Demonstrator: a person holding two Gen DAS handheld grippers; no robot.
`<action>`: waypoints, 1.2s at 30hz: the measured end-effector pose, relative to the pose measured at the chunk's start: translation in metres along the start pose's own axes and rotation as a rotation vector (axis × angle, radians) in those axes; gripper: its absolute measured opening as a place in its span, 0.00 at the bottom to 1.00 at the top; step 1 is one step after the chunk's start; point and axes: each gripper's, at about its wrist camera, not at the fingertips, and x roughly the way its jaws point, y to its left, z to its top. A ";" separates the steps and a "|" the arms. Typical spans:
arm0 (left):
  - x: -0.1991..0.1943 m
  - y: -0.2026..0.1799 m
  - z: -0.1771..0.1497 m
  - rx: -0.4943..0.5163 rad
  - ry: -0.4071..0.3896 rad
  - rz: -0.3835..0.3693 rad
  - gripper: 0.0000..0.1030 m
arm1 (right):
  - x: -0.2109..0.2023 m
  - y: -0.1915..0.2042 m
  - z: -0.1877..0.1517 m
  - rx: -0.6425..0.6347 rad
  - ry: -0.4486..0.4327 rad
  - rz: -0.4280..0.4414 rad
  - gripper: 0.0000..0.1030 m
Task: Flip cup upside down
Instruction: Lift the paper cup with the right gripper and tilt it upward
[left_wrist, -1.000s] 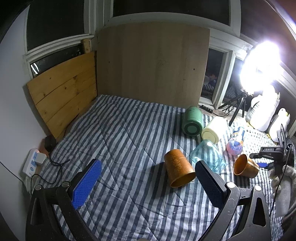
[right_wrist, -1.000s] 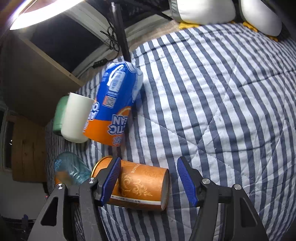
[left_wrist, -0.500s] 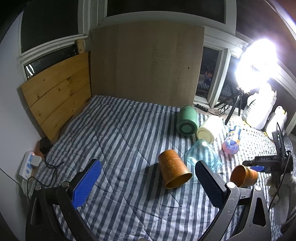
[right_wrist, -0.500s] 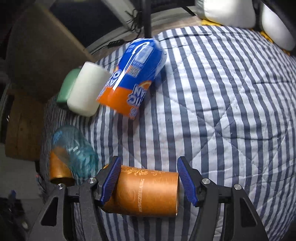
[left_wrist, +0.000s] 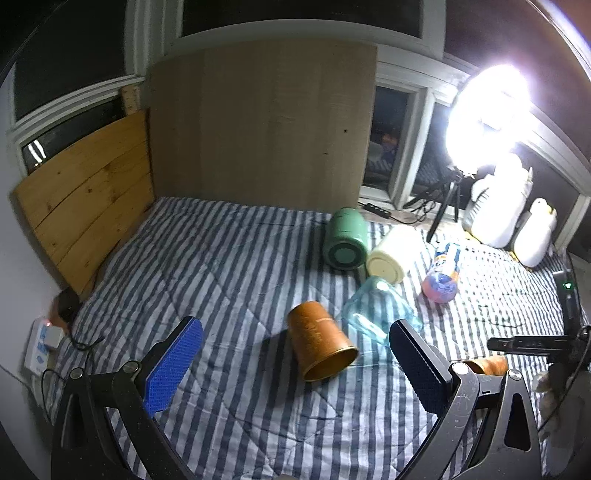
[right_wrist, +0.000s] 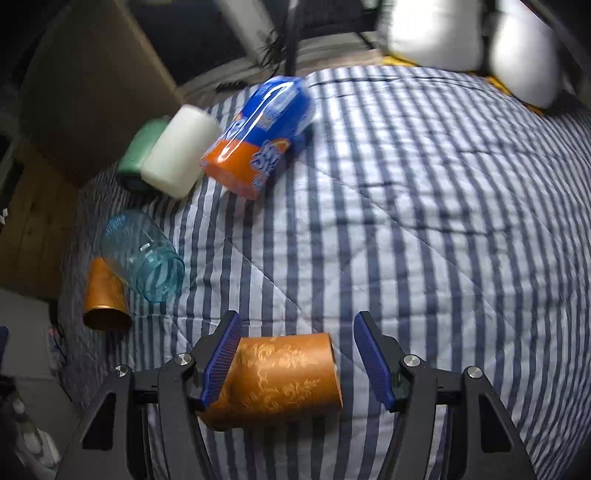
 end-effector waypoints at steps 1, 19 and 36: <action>0.001 -0.003 0.000 0.008 0.001 -0.013 0.99 | -0.007 -0.006 -0.006 0.033 -0.017 0.007 0.59; 0.004 -0.037 -0.009 0.126 0.012 -0.101 0.99 | -0.015 -0.063 -0.098 0.562 0.024 0.254 0.67; -0.009 -0.014 -0.016 0.090 0.014 -0.072 0.99 | 0.013 -0.046 -0.057 0.453 0.064 0.182 0.67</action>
